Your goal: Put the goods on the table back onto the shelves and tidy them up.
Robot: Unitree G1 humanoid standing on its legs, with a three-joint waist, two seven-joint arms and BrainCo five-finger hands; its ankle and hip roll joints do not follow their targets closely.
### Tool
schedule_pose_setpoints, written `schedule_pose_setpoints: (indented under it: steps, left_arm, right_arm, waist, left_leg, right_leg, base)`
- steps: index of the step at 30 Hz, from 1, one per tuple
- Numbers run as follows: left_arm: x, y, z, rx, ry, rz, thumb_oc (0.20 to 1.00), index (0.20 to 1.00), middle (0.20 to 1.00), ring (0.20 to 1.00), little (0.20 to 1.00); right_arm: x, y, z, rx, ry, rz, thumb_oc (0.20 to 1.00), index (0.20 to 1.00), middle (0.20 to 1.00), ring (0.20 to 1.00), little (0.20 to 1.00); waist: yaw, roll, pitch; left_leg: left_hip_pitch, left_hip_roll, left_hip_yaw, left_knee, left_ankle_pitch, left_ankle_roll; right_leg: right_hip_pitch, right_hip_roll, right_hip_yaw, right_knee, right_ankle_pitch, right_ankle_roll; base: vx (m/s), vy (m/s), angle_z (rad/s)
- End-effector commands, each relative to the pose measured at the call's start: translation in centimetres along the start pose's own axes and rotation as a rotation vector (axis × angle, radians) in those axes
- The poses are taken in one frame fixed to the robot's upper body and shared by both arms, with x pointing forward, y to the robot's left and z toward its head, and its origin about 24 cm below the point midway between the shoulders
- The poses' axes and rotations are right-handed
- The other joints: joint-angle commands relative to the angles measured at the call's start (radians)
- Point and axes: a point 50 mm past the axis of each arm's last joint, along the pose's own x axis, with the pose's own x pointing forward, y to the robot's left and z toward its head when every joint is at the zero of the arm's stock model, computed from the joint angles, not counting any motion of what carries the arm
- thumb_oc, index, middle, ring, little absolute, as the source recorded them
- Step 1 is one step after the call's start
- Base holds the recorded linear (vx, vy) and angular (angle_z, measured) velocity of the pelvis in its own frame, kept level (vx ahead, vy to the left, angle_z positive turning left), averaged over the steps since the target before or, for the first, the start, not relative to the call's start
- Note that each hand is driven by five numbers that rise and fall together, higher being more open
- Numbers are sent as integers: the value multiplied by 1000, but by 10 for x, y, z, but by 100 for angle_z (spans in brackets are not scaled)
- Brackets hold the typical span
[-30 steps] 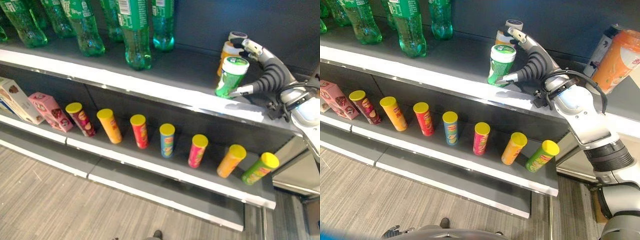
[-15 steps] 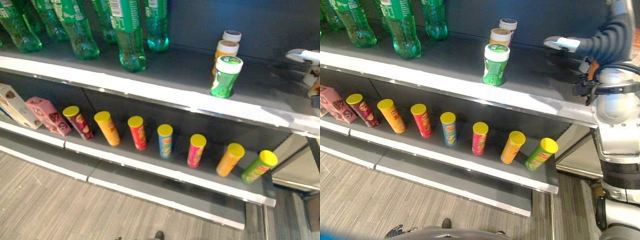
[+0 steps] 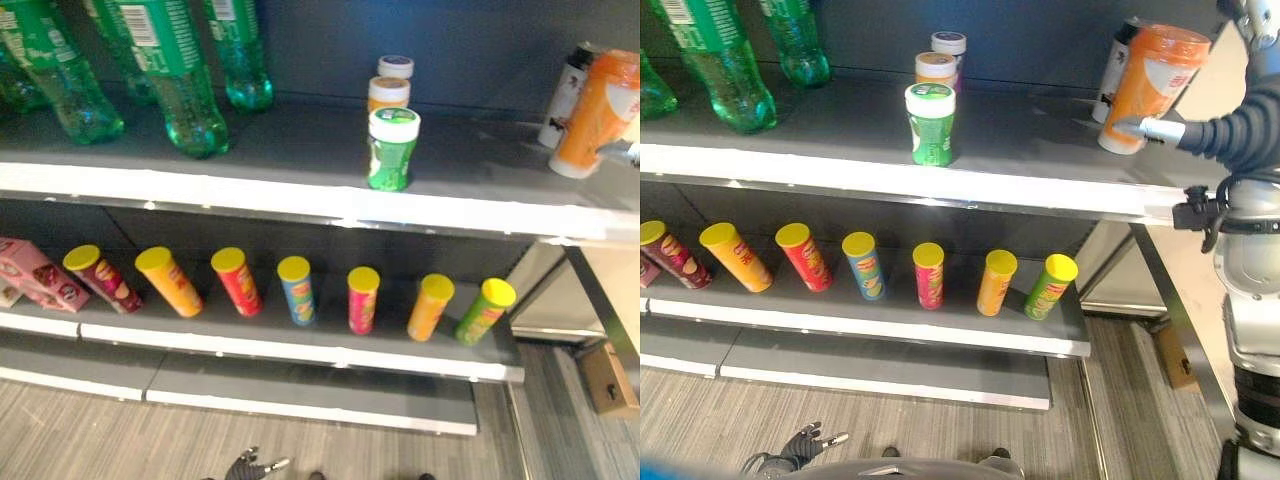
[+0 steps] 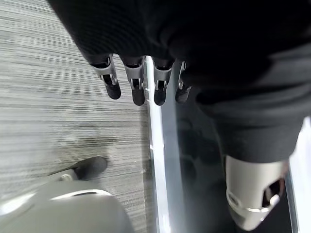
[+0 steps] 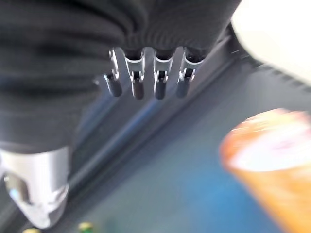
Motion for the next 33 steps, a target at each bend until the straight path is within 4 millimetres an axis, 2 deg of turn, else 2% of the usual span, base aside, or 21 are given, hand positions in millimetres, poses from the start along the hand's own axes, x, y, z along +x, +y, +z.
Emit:
schedule_pose_setpoints:
  steps: [1,5,7,8,9,11,13,16,18,19,20,21,22,23,24,25,26,27,28,29,33]
  left_arm:
    - [4,19,22,99,-78,16,1000,1000,1000,1000,1000]
    - [5,28,25,111,-87,17,1000,1000,1000,1000,1000]
    - [5,30,25,114,-79,12,1000,1000,1000,1000,1000]
    - [5,30,25,116,-79,12,1000,1000,1000,1000,1000]
    - [5,30,21,122,-64,-2,1000,1000,1000,1000,1000]
    - [5,30,21,128,-61,-7,1000,1000,1000,1000,1000]
    - [5,32,20,144,-57,-25,1000,1000,1000,1000,1000]
    - [5,33,21,160,-53,-33,1000,1000,1000,1000,1000]
    - [5,33,23,166,-57,-38,1000,1000,1000,1000,1000]
    - [6,33,25,171,-59,-41,1000,1000,1000,1000,1000]
    - [6,34,25,171,-59,-40,1000,1000,1000,1000,1000]
    - [7,35,30,181,-68,-42,1000,1000,1000,1000,1000]
    - [7,35,30,181,-67,-41,1000,1000,1000,1000,1000]
    - [9,34,37,198,-78,-52,1000,1000,1000,1000,1000]
    - [11,31,40,220,-72,-56,1000,1000,1000,1000,1000]
    - [11,32,40,220,-72,-54,1000,1000,1000,1000,1000]
    - [12,30,43,224,-74,-53,1000,1000,1000,1000,1000]
    - [13,26,45,205,-74,-33,1000,1000,1000,1000,1000]
    - [13,26,45,205,-74,-31,1000,1000,1000,1000,1000]
    - [14,26,46,191,-75,-17,1000,1000,1000,1000,1000]
    - [14,22,40,168,-56,18,1000,1000,1000,1000,1000]
  right_arm:
    - [0,-16,-5,-36,28,17,1000,1000,1000,1000,1000]
    - [-27,2,-29,131,201,222,1000,1000,1000,1000,1000]
    - [-47,5,-42,279,306,246,1000,1000,1000,1000,1000]
    - [-48,5,-42,280,307,245,1000,1000,1000,1000,1000]
    - [-69,7,-55,405,411,249,1000,1000,1000,1000,1000]
    - [-77,7,-58,427,447,267,1000,1000,1000,1000,1000]
    - [-102,11,-67,487,575,372,1000,1000,1000,1000,1000]
    - [-130,12,-78,526,711,415,1000,1000,1000,1000,1000]
    - [-154,23,-86,597,821,442,1000,1000,1000,1000,1000]
    - [-173,34,-91,627,905,476,1000,1000,1000,1000,1000]
    - [-173,34,-91,629,905,477,1000,1000,1000,1000,1000]
    - [-210,56,-97,688,1056,552,1000,1000,1000,1000,1000]
    - [-210,56,-97,689,1055,553,1000,1000,1000,1000,1000]
    - [-261,85,-103,658,1264,698,1000,1000,1000,1000,1000]
    - [-308,117,-99,605,1416,828,1000,1000,1000,1000,1000]
    - [-308,118,-99,606,1414,829,1000,1000,1000,1000,1000]
    - [-320,131,-97,592,1463,819,1000,1000,1000,1000,1000]
    - [-338,156,-95,566,1548,749,1000,1000,1000,1000,1000]
    - [-338,157,-95,566,1547,749,1000,1000,1000,1000,1000]
    - [-346,166,-95,541,1594,721,1000,1000,1000,1000,1000]
    - [-387,187,-79,473,1813,671,1000,1000,1000,1000,1000]
  waist:
    - [10,-17,-11]
    - [-13,-29,-5]
    - [-31,-35,5]
    - [-28,-36,5]
    - [-43,-39,7]
    - [-46,-41,8]
    - [-60,-47,10]
    - [-71,-51,11]
    - [-76,-53,12]
    - [-74,-53,11]
    - [-75,-54,11]
    - [-72,-57,14]
    - [-73,-58,13]
    - [-63,-61,15]
    - [-42,-60,16]
    - [-44,-62,15]
    - [-37,-60,13]
    - [-29,-56,14]
    - [-30,-57,15]
    - [-26,-54,16]
    - [-9,-42,17]
  left_leg:
    - [31,26,50,14,-121,-13]
    - [32,18,64,13,-123,-11]
    - [35,16,74,14,-124,-11]
    - [36,15,75,14,-124,-11]
    - [44,14,91,14,-127,-11]
    - [47,13,94,14,-128,-12]
    - [53,12,104,15,-128,-13]
    - [57,10,111,16,-128,-14]
    - [58,9,119,15,-129,-14]
    - [59,9,120,16,-128,-14]
    - [59,9,120,16,-128,-14]
    - [59,9,120,17,-126,-15]
    - [58,8,120,17,-126,-14]
    - [57,9,115,19,-125,-15]
    - [56,11,103,20,-125,-16]
    - [53,10,103,20,-123,-16]
    - [51,10,98,21,-123,-15]
    - [50,9,88,22,-123,-12]
    - [49,9,87,23,-123,-12]
    - [47,9,82,24,-124,-10]
    - [45,12,65,28,-123,-10]
  right_leg:
    - [-63,-97,6,88,-7,71]
    - [-77,-107,16,97,1,76]
    - [-90,-109,31,105,8,77]
    - [-91,-110,32,105,8,77]
    - [-94,-112,43,107,10,78]
    - [-94,-113,45,107,11,79]
    - [-99,-113,54,108,16,80]
    - [-103,-115,62,111,21,81]
    - [-104,-117,65,108,20,82]
    - [-103,-118,63,109,21,82]
    - [-103,-118,63,109,21,82]
    - [-99,-122,58,108,21,82]
    - [-100,-122,58,108,21,82]
    - [-93,-127,46,107,19,81]
    - [-80,-130,27,105,12,78]
    - [-82,-132,26,104,13,78]
    - [-79,-132,21,103,11,78]
    - [-73,-131,16,101,8,75]
    - [-74,-131,16,101,8,75]
    - [-72,-130,15,101,5,73]
    - [-55,-123,-5,93,-6,65]
  base:
    - [-58,106,-28]
    - [-41,54,-16]
    - [-40,29,-13]
    - [-6,42,-28]
    - [15,27,-33]
    - [15,21,-29]
    - [19,11,-20]
    - [4,9,-3]
    - [8,4,-10]
    - [10,-6,-18]
    - [8,-19,-17]
    - [-1,-13,-10]
    - [3,-45,1]
    - [7,-73,3]
    - [4,-72,7]
    - [5,-55,8]
    - [7,-41,20]
    - [10,-42,20]
    - [3,-39,16]
    - [2,-26,5]
    - [19,-40,7]
